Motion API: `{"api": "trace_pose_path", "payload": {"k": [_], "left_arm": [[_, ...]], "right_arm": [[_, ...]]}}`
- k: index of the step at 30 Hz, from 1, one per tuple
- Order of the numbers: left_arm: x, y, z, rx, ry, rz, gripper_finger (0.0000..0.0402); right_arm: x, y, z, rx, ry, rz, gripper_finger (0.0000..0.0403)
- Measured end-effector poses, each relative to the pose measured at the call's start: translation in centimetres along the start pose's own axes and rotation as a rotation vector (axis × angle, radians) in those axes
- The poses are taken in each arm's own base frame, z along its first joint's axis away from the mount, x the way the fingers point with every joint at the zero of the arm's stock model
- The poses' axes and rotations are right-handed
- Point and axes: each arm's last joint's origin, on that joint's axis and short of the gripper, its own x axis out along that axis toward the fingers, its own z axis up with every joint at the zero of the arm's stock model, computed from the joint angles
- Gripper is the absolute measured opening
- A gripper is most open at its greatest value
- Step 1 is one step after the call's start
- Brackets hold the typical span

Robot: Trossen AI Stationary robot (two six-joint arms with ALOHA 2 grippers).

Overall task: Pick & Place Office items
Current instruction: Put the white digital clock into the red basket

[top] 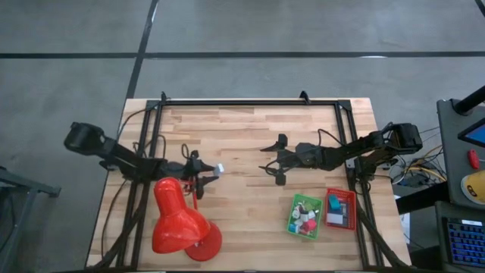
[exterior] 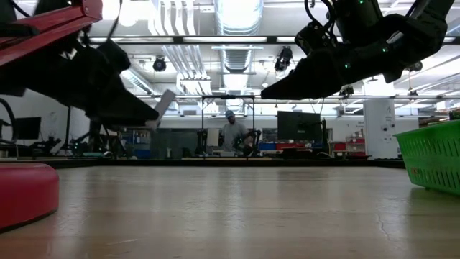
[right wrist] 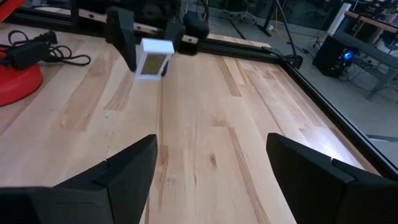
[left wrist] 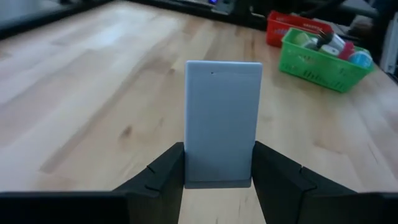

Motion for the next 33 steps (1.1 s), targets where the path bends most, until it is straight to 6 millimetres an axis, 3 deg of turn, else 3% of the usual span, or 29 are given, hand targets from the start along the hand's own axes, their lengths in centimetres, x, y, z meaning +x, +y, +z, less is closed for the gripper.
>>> {"api": "trace_pose_path", "payload": {"k": [10, 18, 27, 33], "left_arm": [[2.2, 1.0, 0.6, 0.118, -0.102, -0.152, 0.0161], [5.9, 1.7, 1.3, 0.101, -0.062, -0.161, 0.0161], [10.3, 0.8, 3.3, 0.163, -0.115, -0.160, 0.0161], [11.9, 0.2, 4.9, 0.166, -0.118, -0.160, 0.0161]], "right_arm": [[0.0, 0.0, 0.0, 0.000, 0.000, 0.000, 0.0311], [0.0, 0.0, 0.0, 0.000, 0.000, 0.000, 0.0303], [0.0, 0.0, 0.0, 0.000, 0.000, 0.000, 0.0298], [0.0, 0.0, 0.0, 0.000, 0.000, 0.000, 0.0304]]}}
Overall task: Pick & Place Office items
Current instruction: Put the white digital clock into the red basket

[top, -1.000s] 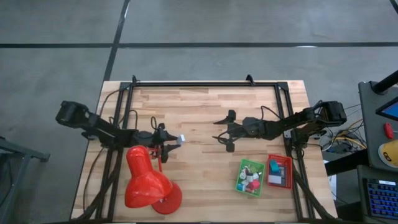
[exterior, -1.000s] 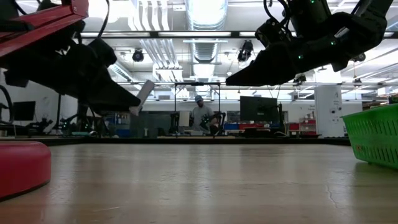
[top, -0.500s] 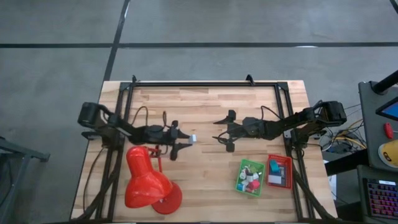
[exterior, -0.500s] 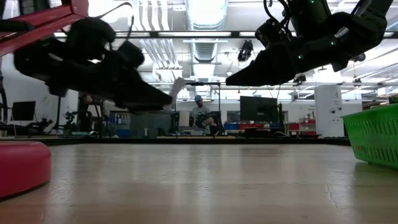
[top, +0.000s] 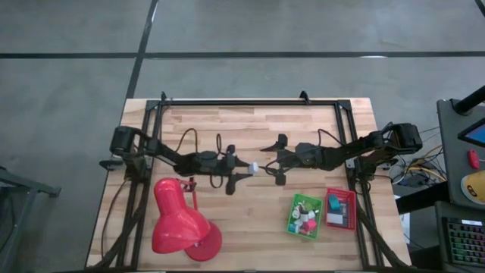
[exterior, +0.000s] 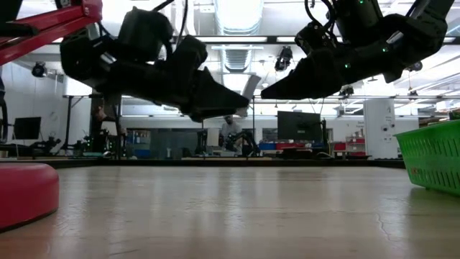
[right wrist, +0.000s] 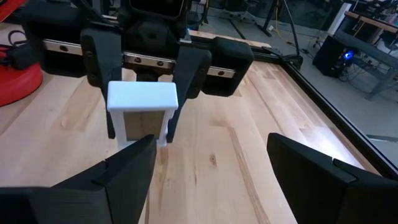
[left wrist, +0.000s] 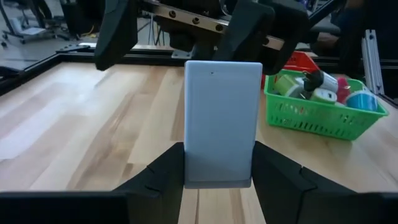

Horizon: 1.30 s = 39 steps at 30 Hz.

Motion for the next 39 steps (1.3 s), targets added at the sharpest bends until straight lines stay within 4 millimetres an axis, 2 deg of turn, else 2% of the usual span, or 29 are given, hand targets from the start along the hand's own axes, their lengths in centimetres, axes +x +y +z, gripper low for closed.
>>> {"api": "trace_pose_path", "payload": {"k": [12, 21, 30, 35, 39], "left_arm": [[0.51, 0.18, 0.57, -0.048, 0.005, 0.076, 0.0161], [0.54, 0.15, 0.62, -0.012, 0.004, 0.072, 0.0161], [0.52, 0.13, 0.58, 0.051, 0.008, 0.064, 0.0161], [0.51, 0.13, 0.57, 0.054, 0.008, 0.064, 0.0161], [0.51, 0.13, 0.57, 0.054, 0.008, 0.064, 0.0161]], "right_arm": [[0.00, 0.00, 0.00, 0.000, 0.000, 0.000, 0.0306], [0.00, 0.00, 0.00, 0.000, 0.000, 0.000, 0.0299], [0.00, 0.00, 0.00, 0.000, 0.000, -0.001, 0.0310], [-0.01, -0.30, -0.04, -0.003, 0.013, -0.094, 0.0309], [-0.01, -0.30, -0.04, -0.002, 0.014, -0.100, 0.0303]]}}
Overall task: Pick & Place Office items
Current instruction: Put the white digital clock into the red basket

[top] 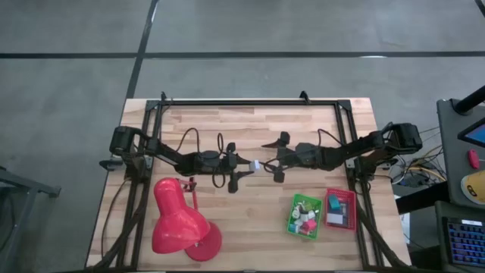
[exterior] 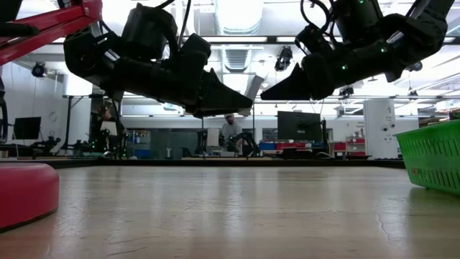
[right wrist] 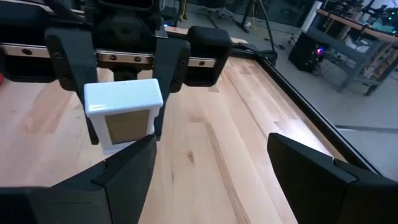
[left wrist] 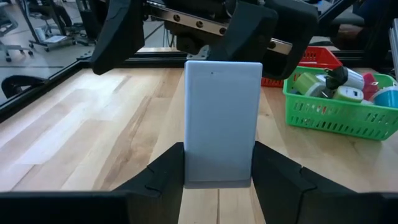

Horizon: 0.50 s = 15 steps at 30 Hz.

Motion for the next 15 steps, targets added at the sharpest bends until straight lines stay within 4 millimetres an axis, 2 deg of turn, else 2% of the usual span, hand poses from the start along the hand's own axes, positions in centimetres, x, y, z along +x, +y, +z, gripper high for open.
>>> {"api": "trace_pose_path", "payload": {"k": [15], "left_arm": [[0.00, 0.00, 0.00, 0.000, 0.000, 0.001, 0.0161]], "right_arm": [[-0.02, 0.07, 0.02, 0.050, -0.002, 0.004, 0.0302]]}}
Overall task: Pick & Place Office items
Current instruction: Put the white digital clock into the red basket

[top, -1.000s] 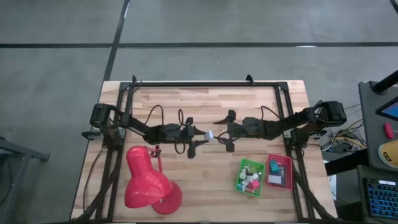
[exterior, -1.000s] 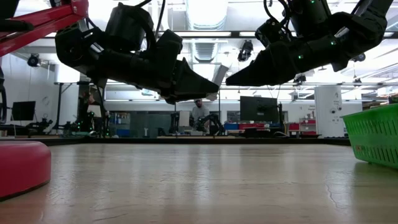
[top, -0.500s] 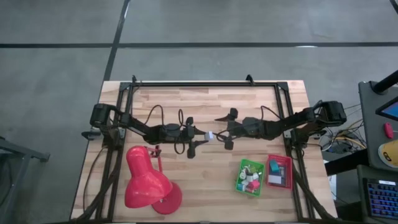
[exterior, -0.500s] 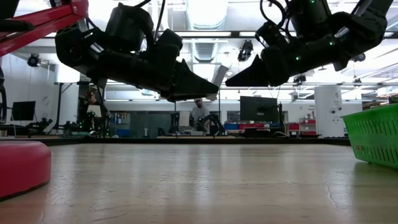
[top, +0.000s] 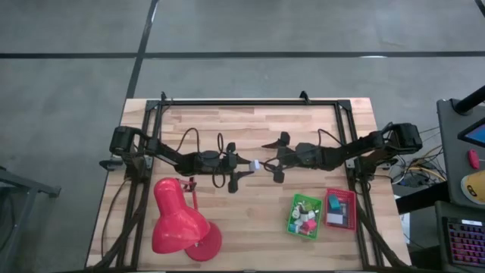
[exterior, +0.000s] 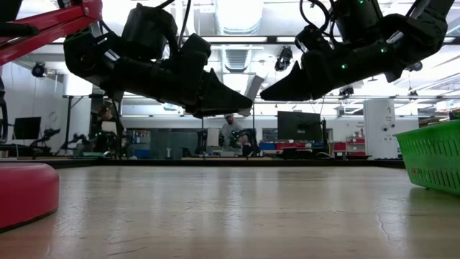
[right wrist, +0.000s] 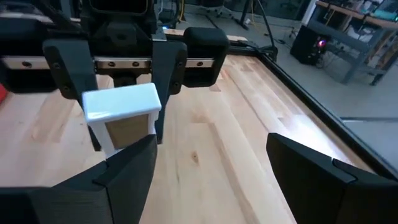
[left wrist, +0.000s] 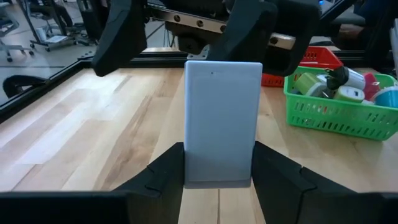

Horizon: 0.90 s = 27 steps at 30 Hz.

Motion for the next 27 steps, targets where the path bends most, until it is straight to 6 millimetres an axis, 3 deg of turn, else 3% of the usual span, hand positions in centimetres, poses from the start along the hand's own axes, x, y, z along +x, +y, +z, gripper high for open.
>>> {"api": "trace_pose_path", "payload": {"k": [5, 11, 17, 23, 27], "left_arm": [[0.0, 0.0, 0.0, 0.074, 0.001, 0.006, 0.0161], [0.0, 0.0, 0.0, 0.176, 0.001, 0.006, 0.0161], [0.0, 0.0, 0.0, 0.147, 0.000, 0.007, 0.0161], [0.0, 0.0, 0.0, 0.144, 0.000, 0.007, 0.0161], [0.0, 0.0, 0.0, 0.144, 0.000, 0.007, 0.0161]], "right_arm": [[0.0, 0.2, 0.0, 0.066, -0.001, 0.012, 0.0306], [-0.1, 0.5, 0.1, 0.261, 0.000, 0.035, 0.0302], [-0.1, 0.5, -0.6, 0.248, 0.068, 0.032, 0.0291], [-0.7, 0.6, -3.3, 0.180, 0.351, 0.020, 0.0282], [-0.7, 0.8, -3.2, 0.187, 0.345, 0.055, 0.0274]]}}
